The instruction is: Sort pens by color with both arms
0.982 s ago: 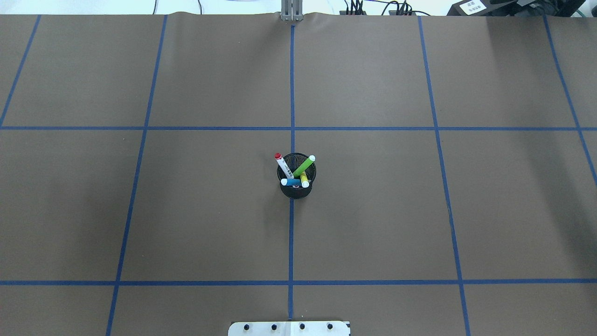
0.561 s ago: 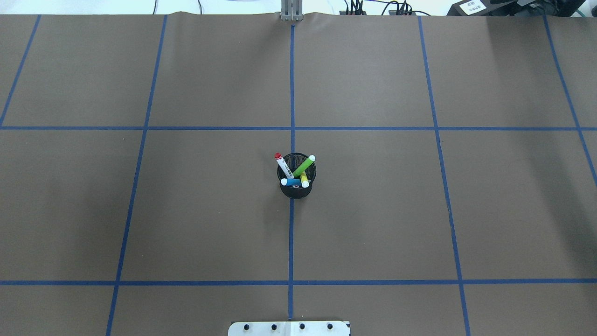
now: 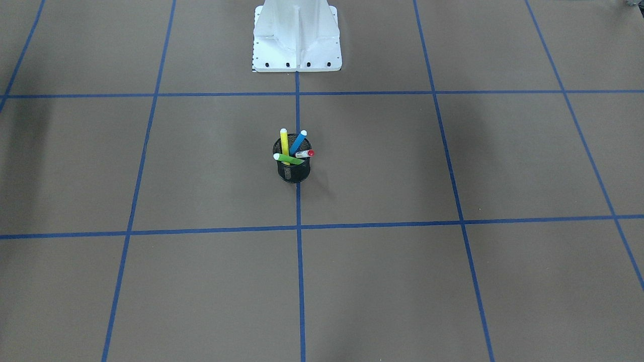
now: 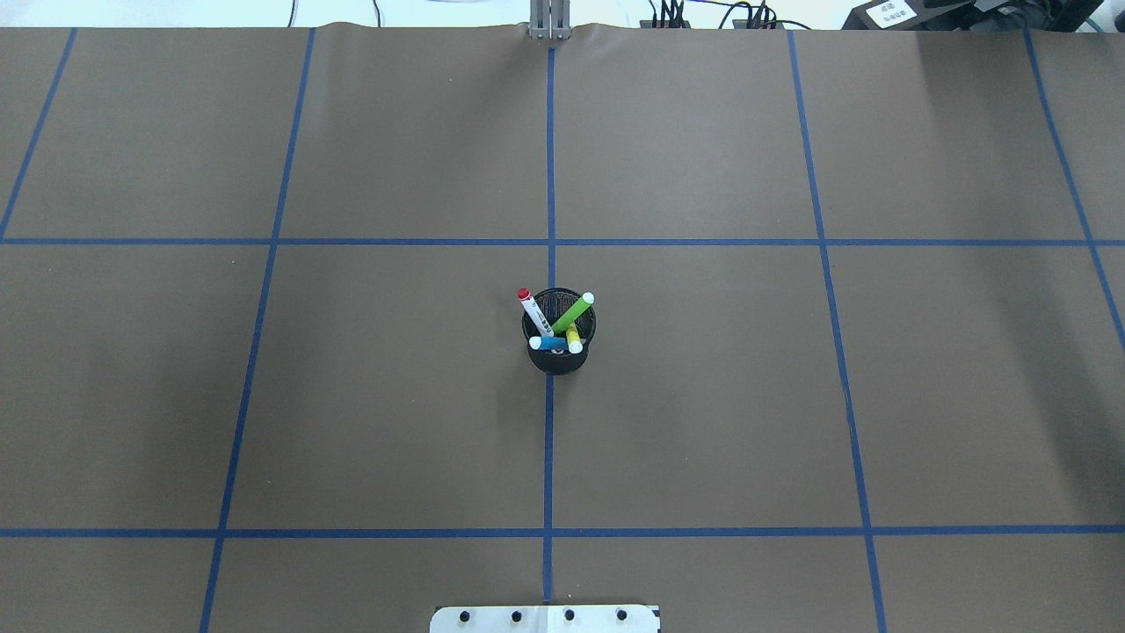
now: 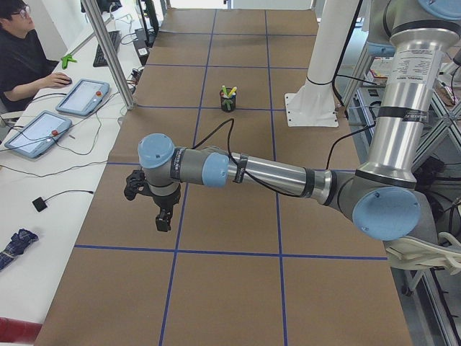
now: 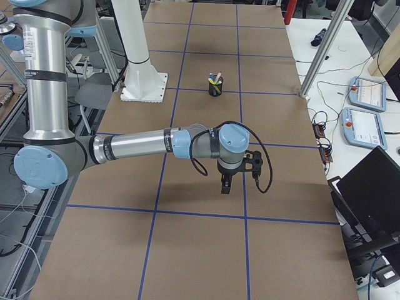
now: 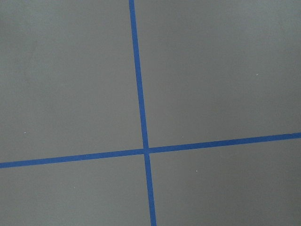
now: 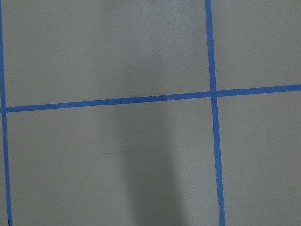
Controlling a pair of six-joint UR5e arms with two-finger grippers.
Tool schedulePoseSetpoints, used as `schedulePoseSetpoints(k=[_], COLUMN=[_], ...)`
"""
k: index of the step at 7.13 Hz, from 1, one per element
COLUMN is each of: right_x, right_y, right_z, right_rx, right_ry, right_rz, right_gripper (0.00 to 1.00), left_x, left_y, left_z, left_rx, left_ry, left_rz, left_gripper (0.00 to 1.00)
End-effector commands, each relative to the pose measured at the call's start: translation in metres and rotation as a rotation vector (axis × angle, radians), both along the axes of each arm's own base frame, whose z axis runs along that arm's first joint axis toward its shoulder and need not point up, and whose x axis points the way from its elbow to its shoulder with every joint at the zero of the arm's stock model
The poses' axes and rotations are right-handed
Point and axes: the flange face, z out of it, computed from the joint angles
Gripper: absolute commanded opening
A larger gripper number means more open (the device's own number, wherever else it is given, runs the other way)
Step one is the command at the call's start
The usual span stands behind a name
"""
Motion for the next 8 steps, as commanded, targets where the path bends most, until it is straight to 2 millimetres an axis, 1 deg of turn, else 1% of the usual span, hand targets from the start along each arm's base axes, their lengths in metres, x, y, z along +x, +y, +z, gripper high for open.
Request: schedulePoseSetpoints(k=[1,3,8], right_x=[-0.0003,-0.0003,0.0007], right_y=[-0.0002,-0.0003,-0.0012], right_z=[-0.0001,-0.0019,-0.0009], right_rx=[-0.001,0.005,0.011], right_ry=[-0.004,-0.004,0.013], right_rz=[0.000,0.000,-0.001], right_gripper=[1.00,1.00,1.00], left_x=[-0.0003,-0.0003,0.0006], left_y=[0.0011,0.0011,0.0004], left_z=[0.0019,0.0042,0.0018], left_rx=[-0.002,-0.007,-0.003], left_ry=[0.004,0.004,0.004], left_rz=[0.000,0.000,0.001], left_gripper=[1.00,1.00,1.00])
